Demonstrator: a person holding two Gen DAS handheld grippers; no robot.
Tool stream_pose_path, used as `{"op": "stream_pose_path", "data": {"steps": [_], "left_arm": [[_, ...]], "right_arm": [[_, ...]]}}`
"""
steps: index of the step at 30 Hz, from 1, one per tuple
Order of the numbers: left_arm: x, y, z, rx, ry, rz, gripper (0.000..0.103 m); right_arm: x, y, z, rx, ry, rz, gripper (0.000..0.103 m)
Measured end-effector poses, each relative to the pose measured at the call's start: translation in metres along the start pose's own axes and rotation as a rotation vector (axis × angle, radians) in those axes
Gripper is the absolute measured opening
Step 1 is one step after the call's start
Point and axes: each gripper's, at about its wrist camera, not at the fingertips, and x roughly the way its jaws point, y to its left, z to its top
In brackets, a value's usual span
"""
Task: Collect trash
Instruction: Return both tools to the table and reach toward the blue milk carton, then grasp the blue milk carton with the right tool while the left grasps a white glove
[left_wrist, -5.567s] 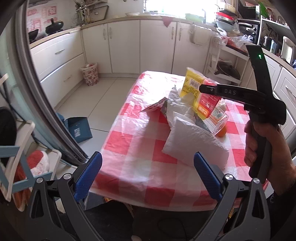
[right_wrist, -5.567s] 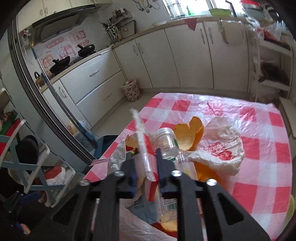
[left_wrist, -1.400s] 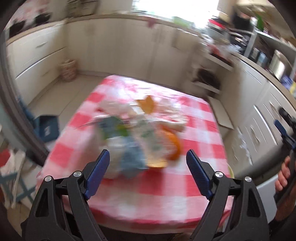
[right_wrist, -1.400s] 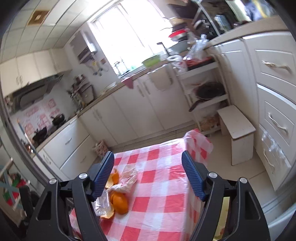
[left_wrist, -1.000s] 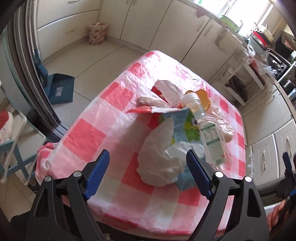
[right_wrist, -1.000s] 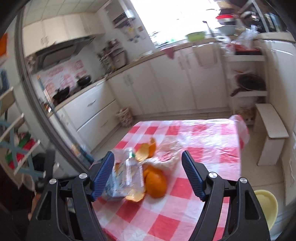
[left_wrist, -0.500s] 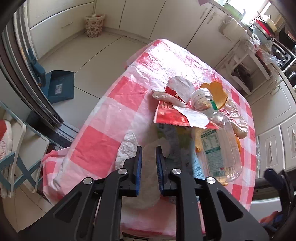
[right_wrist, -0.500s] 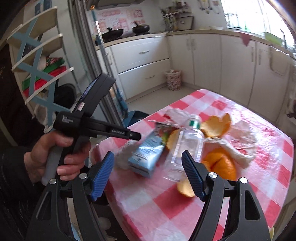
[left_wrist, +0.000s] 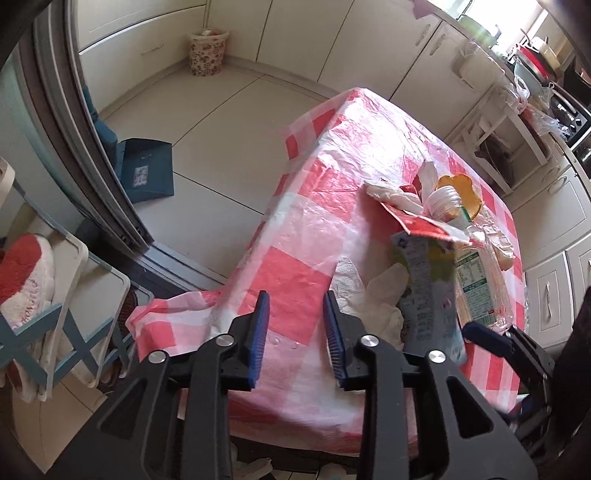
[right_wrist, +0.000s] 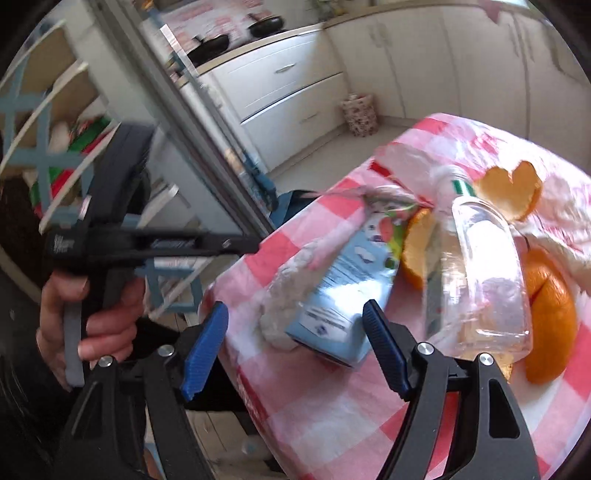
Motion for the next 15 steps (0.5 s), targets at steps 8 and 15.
{"op": "stream_pose_path", "data": {"steps": [8,15], "left_arm": [[0.002,-0.017,-0.006,0.082,0.007,0.019,0.037],[0.016,-0.040,-0.016,0.189,0.051,0.043,0.042]], "right_arm": [[0.021,-0.031,0.007,0.179,0.014,-0.048,0.069],[0.027,-0.036,0.007,0.224,0.030,-0.046,0.048]]}}
